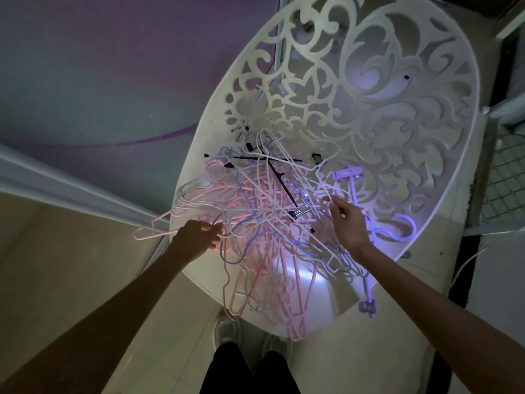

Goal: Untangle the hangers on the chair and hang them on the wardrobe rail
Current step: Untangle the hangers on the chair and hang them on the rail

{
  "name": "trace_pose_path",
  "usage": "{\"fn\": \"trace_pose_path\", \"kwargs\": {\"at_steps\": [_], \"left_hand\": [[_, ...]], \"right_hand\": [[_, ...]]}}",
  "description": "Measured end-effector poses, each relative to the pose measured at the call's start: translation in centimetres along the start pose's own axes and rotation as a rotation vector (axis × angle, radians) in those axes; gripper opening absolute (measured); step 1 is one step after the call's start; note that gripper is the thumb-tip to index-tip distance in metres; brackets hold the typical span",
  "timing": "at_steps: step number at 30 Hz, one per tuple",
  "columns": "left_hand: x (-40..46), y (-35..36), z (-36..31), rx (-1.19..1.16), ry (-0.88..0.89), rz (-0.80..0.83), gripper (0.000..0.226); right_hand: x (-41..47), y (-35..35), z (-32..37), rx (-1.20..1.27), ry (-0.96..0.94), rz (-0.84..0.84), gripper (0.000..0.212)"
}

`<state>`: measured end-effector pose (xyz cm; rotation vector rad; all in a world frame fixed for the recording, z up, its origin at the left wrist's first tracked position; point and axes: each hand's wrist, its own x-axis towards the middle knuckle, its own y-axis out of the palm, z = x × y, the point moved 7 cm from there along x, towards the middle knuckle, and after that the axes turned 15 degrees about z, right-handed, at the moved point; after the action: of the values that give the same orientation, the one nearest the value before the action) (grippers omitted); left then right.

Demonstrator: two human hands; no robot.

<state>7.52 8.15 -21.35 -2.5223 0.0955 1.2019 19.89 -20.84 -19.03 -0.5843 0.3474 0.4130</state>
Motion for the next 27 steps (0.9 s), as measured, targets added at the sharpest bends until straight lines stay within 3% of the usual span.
{"fn": "trace_pose_path", "kwargs": {"at_steps": [4,8,9,11,13,15,16,20,22,24,27], "left_hand": [[-0.9,-0.3,-0.2,0.013,-0.027,-0.021,0.037],[-5.4,-3.6,-1.2,-0.107,-0.049,-0.531,0.029],[-6.9,-4.4,-1.8,-0.136,-0.018,-0.654,0.027],[-9.2,-5.4,-4.3,-0.007,0.171,-0.742,0.035],[-10.0,-5.4,-8.0,0.295,0.38,-0.632,0.062],[-8.8,-4.2,-11.1,0.569,0.439,-0.451,0.086],[-8.3,-3.7,-12.2,0.625,0.446,-0.364,0.086],[-8.1,-1.3,-14.3,0.383,0.554,0.024,0.027],[-8.6,-0.6,-14.4,0.24,0.568,0.102,0.018],[-8.8,-0.3,-13.9,0.162,0.549,0.134,0.027],[-8.4,-0.7,-12.5,0.023,0.532,0.156,0.039]], "right_hand": [[-0.9,-0.4,2.0,-0.096,-0.138,0.15,0.03],[-2.5,-1.5,4.1,-0.171,-0.255,0.206,0.029],[-2.7,-1.9,4.5,-0.181,-0.276,0.216,0.029],[-3.2,-2.7,5.7,-0.177,-0.296,0.256,0.029],[-3.7,-2.8,8.1,-0.241,-0.336,0.332,0.029],[-4.1,-2.4,10.3,-0.308,-0.399,0.434,0.03],[-4.5,-1.9,11.5,-0.316,-0.419,0.48,0.03],[-4.4,-0.8,14.3,-0.257,-0.438,0.538,0.029],[-3.7,-1.2,15.0,-0.272,-0.465,0.472,0.027],[-2.7,-2.7,15.1,-0.304,-0.51,0.31,0.033],[-1.0,-6.3,10.9,-0.181,-0.318,-0.061,0.032]]}}
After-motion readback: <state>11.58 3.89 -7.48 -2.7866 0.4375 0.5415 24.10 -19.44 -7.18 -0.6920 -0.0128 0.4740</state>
